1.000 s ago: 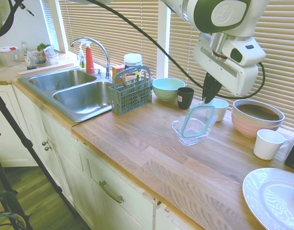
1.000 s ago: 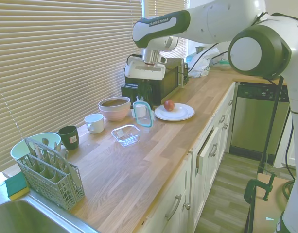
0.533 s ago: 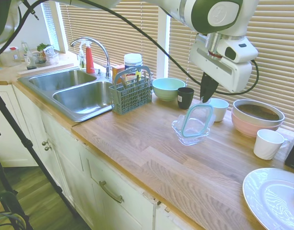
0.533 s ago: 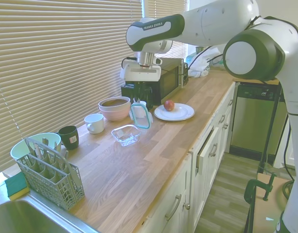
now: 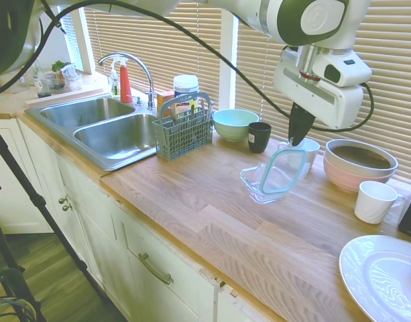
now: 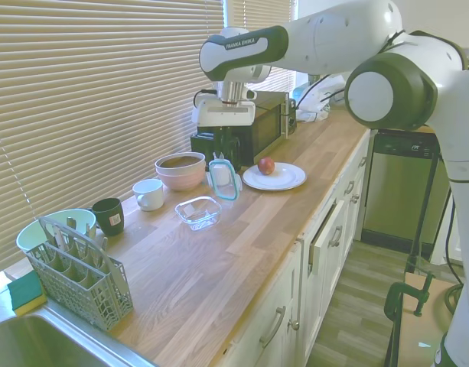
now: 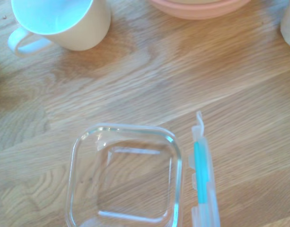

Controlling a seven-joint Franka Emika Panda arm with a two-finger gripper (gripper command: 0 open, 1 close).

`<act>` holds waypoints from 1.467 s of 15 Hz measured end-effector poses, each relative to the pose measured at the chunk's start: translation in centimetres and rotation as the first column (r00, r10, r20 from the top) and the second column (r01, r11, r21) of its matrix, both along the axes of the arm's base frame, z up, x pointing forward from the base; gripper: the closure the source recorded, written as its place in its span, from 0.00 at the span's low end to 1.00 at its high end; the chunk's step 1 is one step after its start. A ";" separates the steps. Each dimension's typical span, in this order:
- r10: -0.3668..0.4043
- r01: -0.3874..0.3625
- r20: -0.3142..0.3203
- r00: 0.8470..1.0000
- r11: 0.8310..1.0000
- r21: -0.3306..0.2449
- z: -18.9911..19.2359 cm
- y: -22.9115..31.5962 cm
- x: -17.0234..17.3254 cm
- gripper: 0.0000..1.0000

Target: Cover the lid of the food container

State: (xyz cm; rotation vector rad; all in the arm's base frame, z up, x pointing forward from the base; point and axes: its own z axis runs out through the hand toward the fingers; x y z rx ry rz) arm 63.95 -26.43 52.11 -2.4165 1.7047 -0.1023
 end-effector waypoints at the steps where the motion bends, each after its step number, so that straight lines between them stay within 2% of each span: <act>1: 0.002 -0.002 0.001 1.000 1.000 -0.003 0.0 0.0 0.2 1.00; 6: 0.033 -0.033 0.001 0.999 0.999 -0.021 0.2 2.1 1.5 1.00; 17: 0.076 -0.080 -0.054 0.996 0.994 -0.071 -1.3 9.7 4.6 1.00; 22: 0.073 -0.079 -0.064 0.995 0.991 -0.106 -2.6 9.3 6.0 1.00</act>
